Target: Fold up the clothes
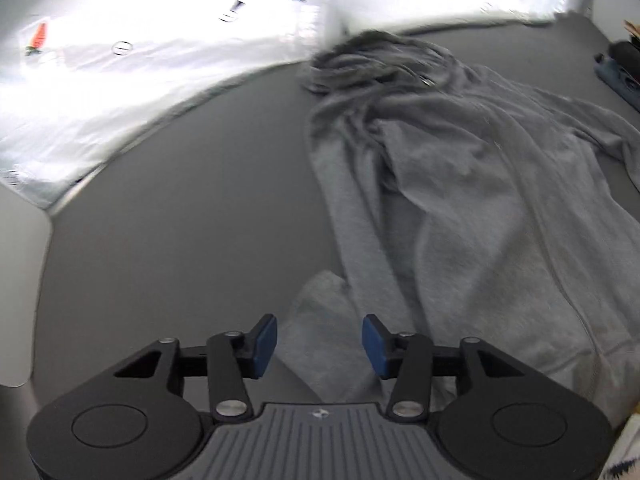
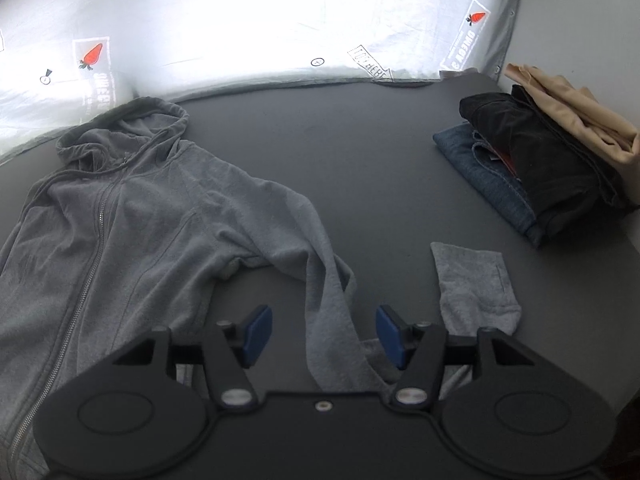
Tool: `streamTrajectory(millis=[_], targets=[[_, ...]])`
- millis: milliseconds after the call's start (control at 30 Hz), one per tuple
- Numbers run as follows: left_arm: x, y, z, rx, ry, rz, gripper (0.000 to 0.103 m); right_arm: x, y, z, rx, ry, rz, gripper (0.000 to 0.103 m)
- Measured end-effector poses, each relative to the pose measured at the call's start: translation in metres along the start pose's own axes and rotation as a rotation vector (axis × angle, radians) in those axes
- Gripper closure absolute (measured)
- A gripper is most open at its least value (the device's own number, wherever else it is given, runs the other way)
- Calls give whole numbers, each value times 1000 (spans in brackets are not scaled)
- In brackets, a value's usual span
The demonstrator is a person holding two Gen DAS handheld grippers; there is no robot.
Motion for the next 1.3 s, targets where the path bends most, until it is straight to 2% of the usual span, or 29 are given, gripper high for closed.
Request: streamTrajectory(millis=[33,133,233,300,333,367,400,467,533,600,733,800,833,867,900,933,967,1033,1100,1167,1233,1300], targets=[[11,7,-15,28,31,29,47,-2,2,-1,-6,13,-4,41],[34,25,-50,71,59,95,43,-6,14,-4,-71,88,-12,38],[37,33,-59,-3,51,95,41,-5,27,-11,-94,135,15,35],[33,37,-62,-46,96,81,46,-1,34,-17,-65,131,51,31],[31,37,-65,-48,109,63,55,2,36,-19,-52,127,63,31],[30,38,-69,-50,122,45,79,6,38,-20,-41,123,78,31],[28,38,-72,-49,111,28,95,8,38,-20,-38,121,86,31],[10,32,-67,-66,14,-21,95,10,35,-19,-36,124,66,31],[-18,24,-46,-150,-51,-83,95,3,25,-15,-62,113,7,31],[-48,14,-6,-236,-148,-145,95,-7,14,-11,-91,104,-65,31],[-91,-5,102,-352,-436,-237,95,-13,8,-9,-105,79,-92,31],[-103,-2,165,-480,-623,-210,89,-13,10,-10,-107,71,-85,31],[-104,2,187,-539,-689,-166,90,-14,11,-11,-108,68,-82,31],[-103,5,200,-572,-713,-132,84,-15,13,-10,-111,59,-75,31],[-103,7,204,-587,-689,-119,79,-15,14,-9,-116,49,-66,31],[-102,9,200,-597,-635,-133,65,-17,16,-9,-125,37,-57,31],[-98,9,188,-600,-566,-156,50,-19,20,-8,-135,27,-49,29],[-80,9,147,-568,-396,-181,31,-21,27,-6,-146,2,-32,28],[-48,7,88,-484,-190,-154,30,-22,35,-4,-136,-45,2,27],[-19,9,27,-385,-19,-87,30,-22,45,-1,-104,-121,60,27],[3,14,-31,-265,86,-36,30,-24,56,5,-72,-218,118,25],[20,20,-69,-187,117,-8,29,-22,71,13,-52,-336,207,21]])
Point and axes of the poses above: each gripper's, at about its wrist camera, not at the fingertips, and x roughly the way its jaws point, z to its left, y to its underside, the point moved 8 cm from there along x, roughly the way its jaws point, and after that the axes turned 12 degrees about x, right-handed, at the moved point
